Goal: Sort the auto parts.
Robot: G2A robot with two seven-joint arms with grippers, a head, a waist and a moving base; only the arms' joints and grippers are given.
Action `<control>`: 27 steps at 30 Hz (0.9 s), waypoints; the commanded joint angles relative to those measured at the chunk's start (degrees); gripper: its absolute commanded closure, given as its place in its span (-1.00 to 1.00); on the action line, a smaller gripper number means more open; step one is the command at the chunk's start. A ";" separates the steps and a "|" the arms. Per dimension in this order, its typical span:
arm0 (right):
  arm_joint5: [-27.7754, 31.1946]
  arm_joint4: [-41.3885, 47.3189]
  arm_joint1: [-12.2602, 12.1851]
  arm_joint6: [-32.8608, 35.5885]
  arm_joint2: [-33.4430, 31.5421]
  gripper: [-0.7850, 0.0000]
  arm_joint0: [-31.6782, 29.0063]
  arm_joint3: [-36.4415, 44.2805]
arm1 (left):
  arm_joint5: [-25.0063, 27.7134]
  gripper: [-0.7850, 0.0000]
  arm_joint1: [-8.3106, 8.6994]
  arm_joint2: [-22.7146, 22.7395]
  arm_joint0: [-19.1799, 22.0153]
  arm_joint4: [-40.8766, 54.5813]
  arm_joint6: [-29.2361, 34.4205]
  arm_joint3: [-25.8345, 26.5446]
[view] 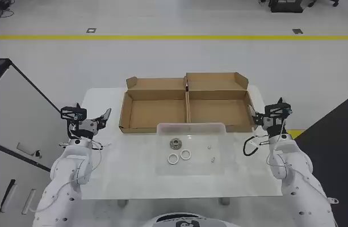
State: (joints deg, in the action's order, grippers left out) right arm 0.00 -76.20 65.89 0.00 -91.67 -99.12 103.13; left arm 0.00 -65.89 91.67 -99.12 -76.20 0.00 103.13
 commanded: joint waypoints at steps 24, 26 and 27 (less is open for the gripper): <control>25.09 -4.81 -2.03 8.42 -7.20 -1.00 0.53 14.65 | 0.00 -1.00 0.00 0.00 0.00 0.00 0.00 0.00; 30.03 -4.19 -2.41 10.52 -7.75 -1.00 2.12 15.61 | 0.00 -1.00 0.00 0.00 0.00 0.00 0.00 0.00; 32.88 -4.12 -2.63 11.42 -7.90 -1.00 3.04 15.95 | 0.00 -1.00 0.00 0.00 0.00 0.00 0.00 0.00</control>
State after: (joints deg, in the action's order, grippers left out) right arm 29.60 -80.42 63.46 10.44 -99.43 -97.02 118.77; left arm 0.00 -65.89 91.67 -99.12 -76.20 0.00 103.13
